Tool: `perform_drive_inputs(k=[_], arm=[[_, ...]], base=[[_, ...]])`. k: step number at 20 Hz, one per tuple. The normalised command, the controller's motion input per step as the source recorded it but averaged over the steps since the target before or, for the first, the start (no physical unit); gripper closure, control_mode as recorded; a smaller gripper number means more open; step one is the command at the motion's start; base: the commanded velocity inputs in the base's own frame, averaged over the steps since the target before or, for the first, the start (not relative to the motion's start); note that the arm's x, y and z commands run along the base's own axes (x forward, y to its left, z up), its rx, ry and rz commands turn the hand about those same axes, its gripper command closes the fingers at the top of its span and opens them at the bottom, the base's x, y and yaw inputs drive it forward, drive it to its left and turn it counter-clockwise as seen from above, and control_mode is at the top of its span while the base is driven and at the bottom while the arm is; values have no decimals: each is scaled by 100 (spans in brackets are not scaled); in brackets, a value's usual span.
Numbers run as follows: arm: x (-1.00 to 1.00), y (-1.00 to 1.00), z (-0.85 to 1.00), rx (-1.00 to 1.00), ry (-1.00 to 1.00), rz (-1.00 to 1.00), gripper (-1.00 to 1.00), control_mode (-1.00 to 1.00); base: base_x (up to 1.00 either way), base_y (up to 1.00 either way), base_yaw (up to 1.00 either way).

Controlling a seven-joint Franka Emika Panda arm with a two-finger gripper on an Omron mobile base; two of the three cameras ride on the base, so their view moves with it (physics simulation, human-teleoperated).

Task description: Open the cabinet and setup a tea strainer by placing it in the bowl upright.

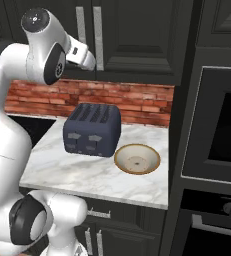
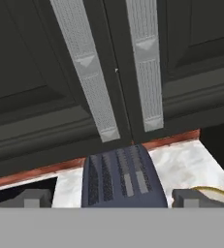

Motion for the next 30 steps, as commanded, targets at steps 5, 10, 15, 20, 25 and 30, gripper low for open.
perform_drive_inputs(k=[5,10,15,20,25,30], arm=[[31,0,7,-18,0,4,-100,-100],[35,0,0,-12,0,0,-100,-100],[31,3,0,-3,0,0,-100,-100],[30,2,0,0,0,0,-100,-100],[38,3,0,0,0,0,-100,-100],[36,8,0,0,0,0,-100,-100]], base=[[0,0,0],[0,0,0],[0,0,0],[0,0,0],[0,0,0],[0,0,0]])
